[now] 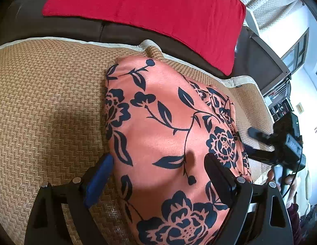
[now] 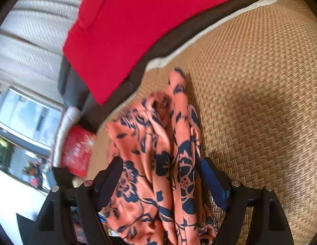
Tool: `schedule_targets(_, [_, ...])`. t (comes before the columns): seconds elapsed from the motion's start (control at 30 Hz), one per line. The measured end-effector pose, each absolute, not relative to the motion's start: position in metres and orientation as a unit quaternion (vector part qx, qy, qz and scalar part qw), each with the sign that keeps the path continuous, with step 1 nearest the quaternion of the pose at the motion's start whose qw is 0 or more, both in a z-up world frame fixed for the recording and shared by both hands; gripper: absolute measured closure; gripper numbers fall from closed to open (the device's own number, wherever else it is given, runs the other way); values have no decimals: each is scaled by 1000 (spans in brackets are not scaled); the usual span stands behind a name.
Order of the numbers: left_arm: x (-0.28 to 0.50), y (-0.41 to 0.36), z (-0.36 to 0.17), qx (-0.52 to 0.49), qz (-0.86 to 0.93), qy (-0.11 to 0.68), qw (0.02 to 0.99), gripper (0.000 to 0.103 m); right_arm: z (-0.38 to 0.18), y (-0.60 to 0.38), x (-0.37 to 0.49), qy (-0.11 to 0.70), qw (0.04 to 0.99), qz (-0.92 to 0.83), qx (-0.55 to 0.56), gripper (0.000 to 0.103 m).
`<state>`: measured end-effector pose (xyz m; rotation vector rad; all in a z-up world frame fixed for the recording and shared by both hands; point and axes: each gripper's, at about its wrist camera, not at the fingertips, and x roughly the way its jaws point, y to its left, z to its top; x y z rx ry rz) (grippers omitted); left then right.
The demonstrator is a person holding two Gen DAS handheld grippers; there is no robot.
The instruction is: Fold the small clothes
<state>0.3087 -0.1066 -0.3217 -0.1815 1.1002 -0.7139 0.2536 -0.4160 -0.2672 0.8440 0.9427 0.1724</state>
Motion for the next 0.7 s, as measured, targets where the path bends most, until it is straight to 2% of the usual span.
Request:
schedule_targets(0.07, [311, -107, -323, -77, -331, 513, 788, 15, -273, -404, 259, 459, 800, 78, 378, 25])
schedule_targets(0.1, [311, -109, -325, -72, -329, 514, 789, 22, -274, -399, 260, 464, 801, 77, 370, 25])
schedule_targets(0.17, [311, -112, -327, -59, -321, 516, 792, 28, -273, -382, 264, 470, 807, 87, 348, 26])
schedule_targets(0.27, [312, -118, -331, -56, -322, 514, 793, 34, -273, -359, 272, 478, 819, 91, 305, 26])
schedule_targets(0.43, [318, -119, -337, -76, -320, 521, 788, 35, -276, -344, 276, 480, 829, 82, 277, 28])
schedule_targets(0.53, [319, -119, -337, -80, -318, 521, 788, 35, -272, -346, 273, 470, 837, 73, 269, 38])
schedule_targets(0.57, [318, -117, -334, -78, -315, 514, 794, 38, -269, -343, 271, 468, 843, 71, 257, 43])
schedule_targets(0.6, [316, -119, -330, -72, -313, 505, 801, 47, -266, -339, 270, 463, 850, 67, 242, 46])
schedule_targets(0.7, [315, -124, -315, -56, -310, 468, 825, 63, -255, -331, 267, 444, 867, 60, 220, 54])
